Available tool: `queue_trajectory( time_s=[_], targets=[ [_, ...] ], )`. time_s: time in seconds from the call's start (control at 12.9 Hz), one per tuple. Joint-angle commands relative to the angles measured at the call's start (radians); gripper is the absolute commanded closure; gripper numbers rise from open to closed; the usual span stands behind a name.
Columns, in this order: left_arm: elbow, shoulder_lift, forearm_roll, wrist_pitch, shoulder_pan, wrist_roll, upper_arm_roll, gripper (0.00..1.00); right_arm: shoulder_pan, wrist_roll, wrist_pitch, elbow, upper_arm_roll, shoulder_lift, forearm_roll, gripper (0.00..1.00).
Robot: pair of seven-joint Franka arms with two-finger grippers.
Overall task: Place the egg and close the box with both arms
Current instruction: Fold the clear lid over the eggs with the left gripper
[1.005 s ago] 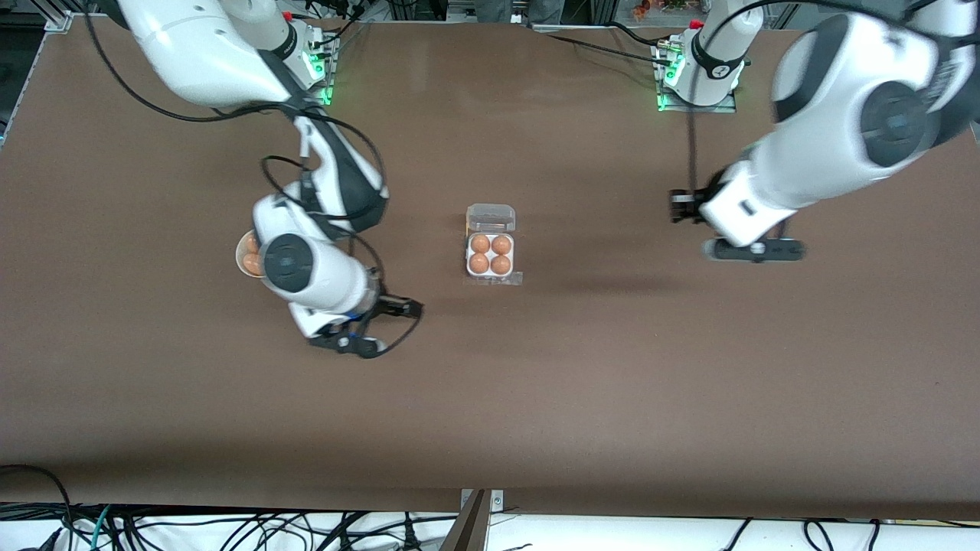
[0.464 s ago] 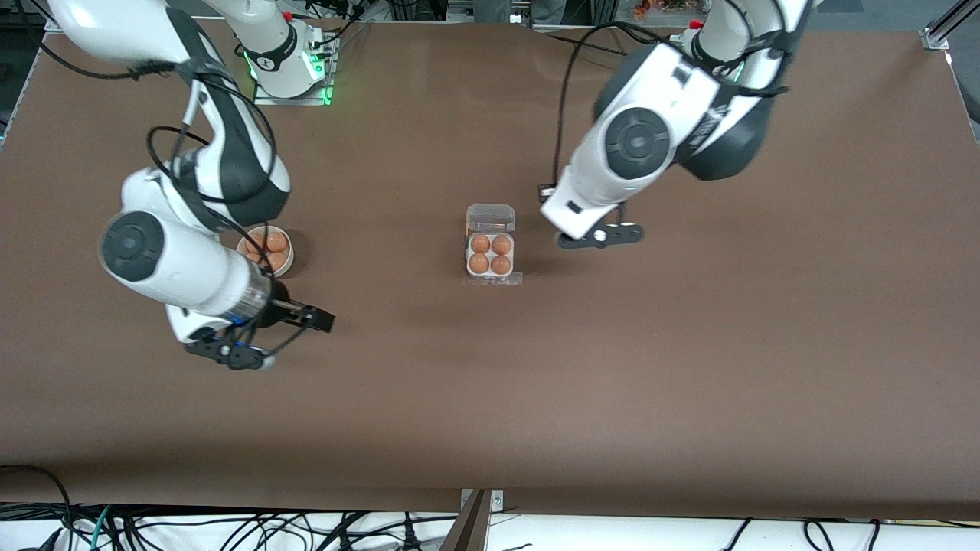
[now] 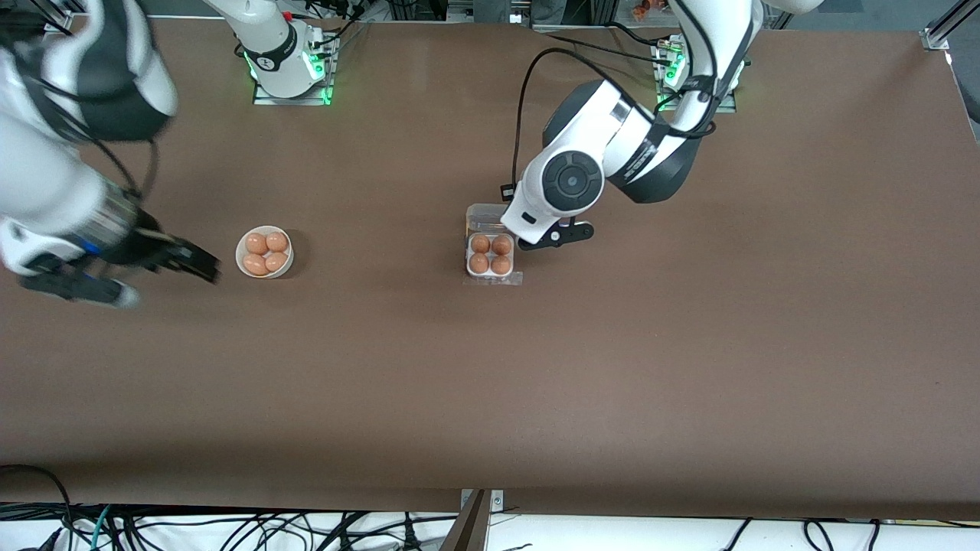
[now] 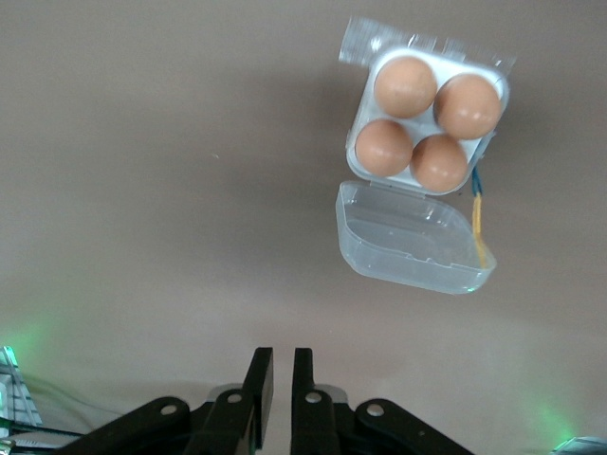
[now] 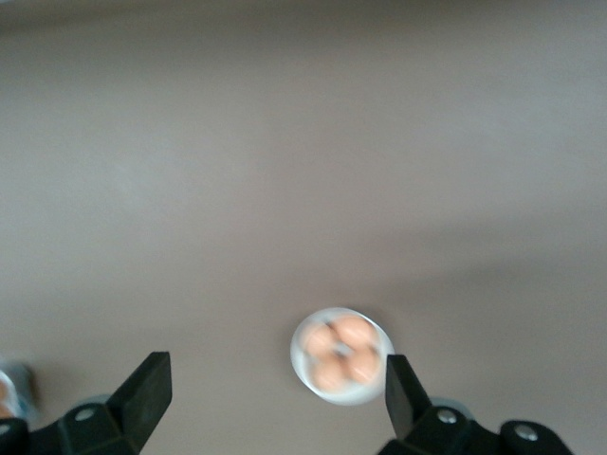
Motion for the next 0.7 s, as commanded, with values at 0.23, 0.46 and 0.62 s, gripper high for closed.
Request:
queue_trajectory(
  time_s=[0.23,0.46,0.62],
  targets=[
    [0.061,0.105,-0.058,0.042,-0.080,-0.028,0.016,0.87,0.001,-0.122,-0.310,0.101,-0.099,-0.090,0.009,0.00],
    [0.061,0.141,-0.058,0.071,-0.099,-0.017,0.016,0.87,0.000,-0.055,-0.313,0.060,-0.079,-0.130,0.010,0.00],
    [0.061,0.160,-0.056,0.077,-0.108,-0.023,0.016,0.87,0.004,-0.052,-0.293,0.032,-0.078,-0.140,0.012,0.00]
  ],
)
